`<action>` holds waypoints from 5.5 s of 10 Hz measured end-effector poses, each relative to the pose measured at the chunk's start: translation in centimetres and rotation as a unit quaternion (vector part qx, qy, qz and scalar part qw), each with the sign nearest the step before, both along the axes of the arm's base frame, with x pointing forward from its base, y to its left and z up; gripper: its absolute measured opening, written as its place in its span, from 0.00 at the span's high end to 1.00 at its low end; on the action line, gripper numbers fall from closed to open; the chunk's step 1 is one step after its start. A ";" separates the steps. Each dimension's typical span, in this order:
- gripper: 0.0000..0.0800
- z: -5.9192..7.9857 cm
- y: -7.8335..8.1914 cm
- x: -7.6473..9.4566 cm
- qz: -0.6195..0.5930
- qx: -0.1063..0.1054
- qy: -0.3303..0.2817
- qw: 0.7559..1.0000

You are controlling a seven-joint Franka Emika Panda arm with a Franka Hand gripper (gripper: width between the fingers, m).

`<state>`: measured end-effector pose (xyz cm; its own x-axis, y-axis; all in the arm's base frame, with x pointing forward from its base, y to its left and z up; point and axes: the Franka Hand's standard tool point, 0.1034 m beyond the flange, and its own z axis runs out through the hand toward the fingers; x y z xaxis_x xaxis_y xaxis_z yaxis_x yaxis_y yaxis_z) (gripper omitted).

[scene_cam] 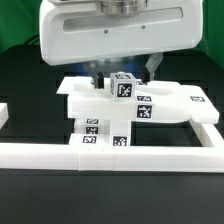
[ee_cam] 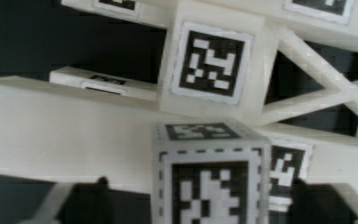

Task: Assemble chair

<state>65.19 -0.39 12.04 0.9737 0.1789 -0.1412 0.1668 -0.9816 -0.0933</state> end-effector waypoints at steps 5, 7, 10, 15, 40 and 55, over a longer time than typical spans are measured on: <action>0.65 0.0 -0.4 0.0 -0.053 -0.005 0.003 0.999; 0.65 -0.1 -1.3 0.0 -0.157 -0.015 0.009 0.987; 0.64 -0.1 -1.2 0.0 -0.257 -0.031 0.017 0.966; 0.64 0.0 -1.5 0.1 -0.425 -0.055 0.026 0.903; 0.29 -0.1 -1.9 0.6 -0.896 -0.073 0.072 0.432; 0.19 1.5 0.8 1.8 -0.519 -0.053 0.070 0.850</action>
Offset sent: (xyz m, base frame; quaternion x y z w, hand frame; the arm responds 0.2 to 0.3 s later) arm 0.0000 0.0000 0.0000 0.0000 0.0000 0.0000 1.0000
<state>66.99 0.38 13.57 0.5722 -0.7868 -0.2315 -0.7994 -0.5981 0.0572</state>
